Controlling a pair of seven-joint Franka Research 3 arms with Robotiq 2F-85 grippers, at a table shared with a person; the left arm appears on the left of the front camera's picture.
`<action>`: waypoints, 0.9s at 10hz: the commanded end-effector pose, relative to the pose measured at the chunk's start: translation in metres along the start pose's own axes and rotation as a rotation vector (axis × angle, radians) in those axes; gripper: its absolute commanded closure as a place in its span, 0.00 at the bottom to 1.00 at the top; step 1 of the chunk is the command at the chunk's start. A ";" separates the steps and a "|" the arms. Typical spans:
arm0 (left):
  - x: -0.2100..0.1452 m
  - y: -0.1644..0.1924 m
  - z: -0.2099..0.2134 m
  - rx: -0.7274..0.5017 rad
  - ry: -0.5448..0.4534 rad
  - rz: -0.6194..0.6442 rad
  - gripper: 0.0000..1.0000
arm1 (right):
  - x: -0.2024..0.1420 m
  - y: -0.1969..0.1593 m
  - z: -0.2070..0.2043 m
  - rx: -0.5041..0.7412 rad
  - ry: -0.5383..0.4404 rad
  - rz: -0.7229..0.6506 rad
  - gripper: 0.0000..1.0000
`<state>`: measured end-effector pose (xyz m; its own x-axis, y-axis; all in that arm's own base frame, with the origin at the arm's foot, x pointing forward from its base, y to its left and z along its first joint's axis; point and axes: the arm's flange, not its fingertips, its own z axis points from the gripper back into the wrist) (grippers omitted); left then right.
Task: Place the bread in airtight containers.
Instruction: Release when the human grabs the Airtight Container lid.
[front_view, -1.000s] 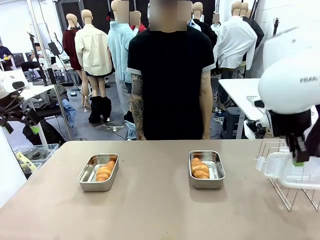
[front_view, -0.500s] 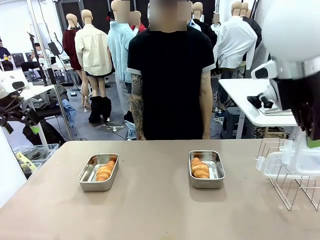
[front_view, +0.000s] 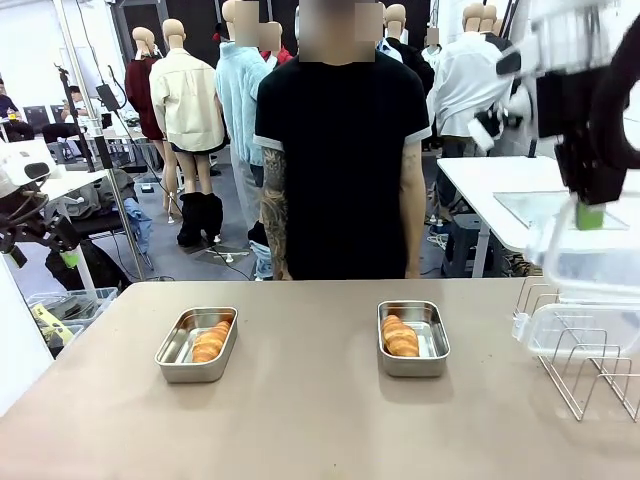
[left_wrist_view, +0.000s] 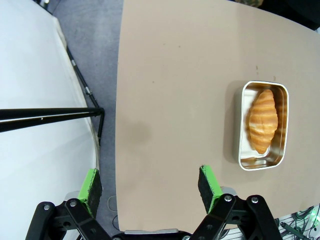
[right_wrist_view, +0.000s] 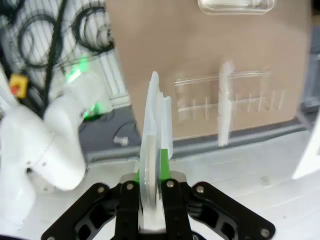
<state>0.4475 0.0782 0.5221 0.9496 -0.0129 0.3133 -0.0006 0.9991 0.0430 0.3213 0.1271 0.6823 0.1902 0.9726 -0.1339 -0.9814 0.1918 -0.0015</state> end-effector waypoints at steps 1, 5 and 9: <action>-0.002 0.000 0.001 0.028 0.003 0.017 0.00 | 0.003 -0.020 0.051 -0.037 -0.276 -0.103 1.00; -0.002 0.000 0.001 0.028 0.003 0.017 0.00 | -0.028 -0.106 0.100 0.005 -0.852 -0.485 1.00; -0.002 0.000 0.001 0.028 0.003 0.017 0.00 | -0.023 -0.194 0.041 0.143 -0.817 -0.708 1.00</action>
<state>0.4473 0.0783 0.5217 0.9498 -0.0125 0.3126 -0.0011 0.9991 0.0434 0.5078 0.0573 0.7323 0.6931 0.4421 0.5694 -0.6556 0.7150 0.2429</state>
